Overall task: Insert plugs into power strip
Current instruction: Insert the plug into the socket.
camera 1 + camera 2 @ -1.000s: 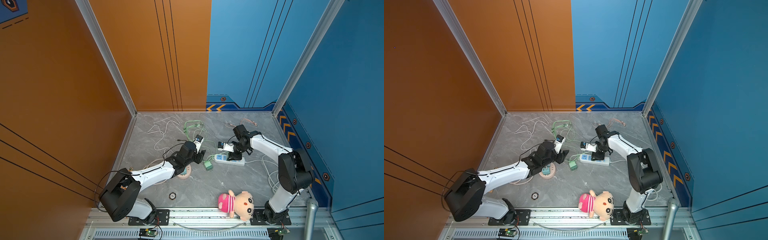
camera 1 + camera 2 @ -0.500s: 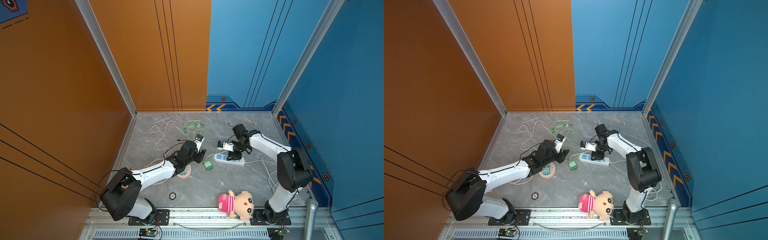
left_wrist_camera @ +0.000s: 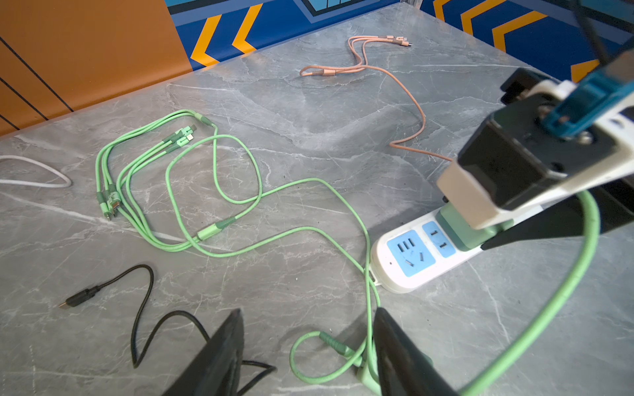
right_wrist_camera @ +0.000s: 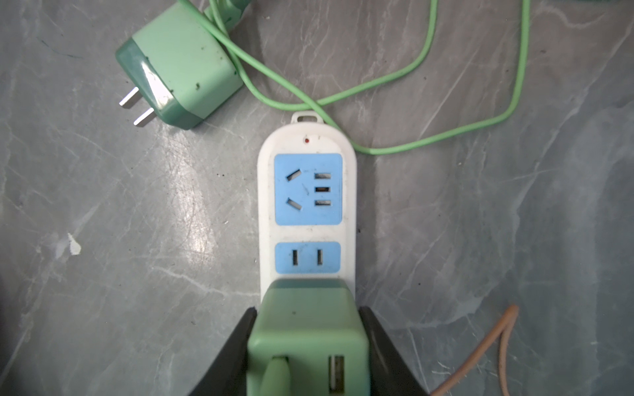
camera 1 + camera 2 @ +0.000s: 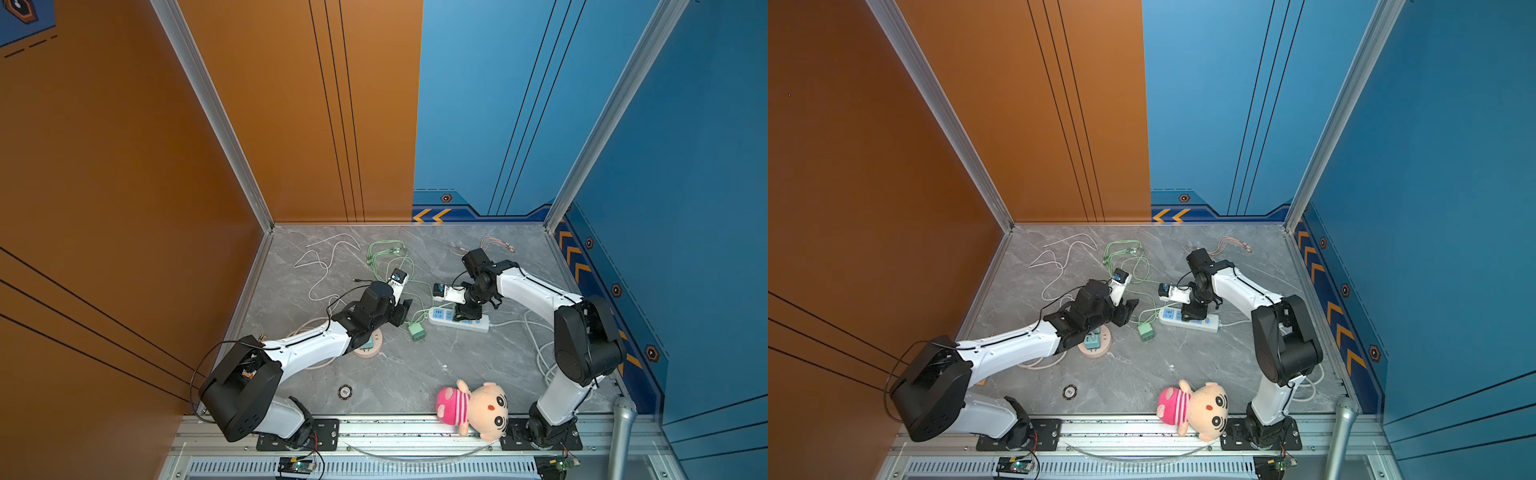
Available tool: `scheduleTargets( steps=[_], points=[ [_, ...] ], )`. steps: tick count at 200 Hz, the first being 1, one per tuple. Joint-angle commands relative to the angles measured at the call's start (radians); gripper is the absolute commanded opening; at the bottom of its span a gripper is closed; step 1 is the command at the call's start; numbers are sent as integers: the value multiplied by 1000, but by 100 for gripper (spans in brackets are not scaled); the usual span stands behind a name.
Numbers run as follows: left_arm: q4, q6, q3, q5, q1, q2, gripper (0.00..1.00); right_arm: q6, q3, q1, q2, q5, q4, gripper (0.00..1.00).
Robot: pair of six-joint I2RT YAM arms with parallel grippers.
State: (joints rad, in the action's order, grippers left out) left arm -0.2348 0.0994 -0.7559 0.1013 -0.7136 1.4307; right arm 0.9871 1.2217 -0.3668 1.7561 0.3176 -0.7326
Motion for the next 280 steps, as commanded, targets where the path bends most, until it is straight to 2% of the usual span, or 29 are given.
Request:
scheduleTargets(
  steps=[1,49,67,101,109,113,116,119,215,280],
  points=[
    [21,6,-8,8,-1,-26,60,-9,-36,-1,51,-82,33,43],
    [22,6,1,10,-1,-42,60,-7,-36,2,31,-65,41,48],
    [23,9,1,9,-2,-45,60,-11,-37,3,21,-57,46,57],
    [24,12,6,12,-4,-59,60,-13,-41,3,5,-57,53,60],
    [24,12,8,15,-6,-63,60,-13,-44,3,-1,-55,58,69],
    [24,12,9,15,-6,-66,60,-12,-45,3,-4,-54,59,80],
    [23,11,10,16,-6,-67,60,-13,-45,3,-5,-53,59,96],
    [23,11,12,18,-6,-68,60,-13,-45,3,-6,-51,59,100],
    [26,6,32,32,-7,-94,60,-33,-44,-24,-45,-66,67,100],
    [27,4,36,31,-7,-100,61,-57,-97,-37,-91,-73,84,98]
  ],
)
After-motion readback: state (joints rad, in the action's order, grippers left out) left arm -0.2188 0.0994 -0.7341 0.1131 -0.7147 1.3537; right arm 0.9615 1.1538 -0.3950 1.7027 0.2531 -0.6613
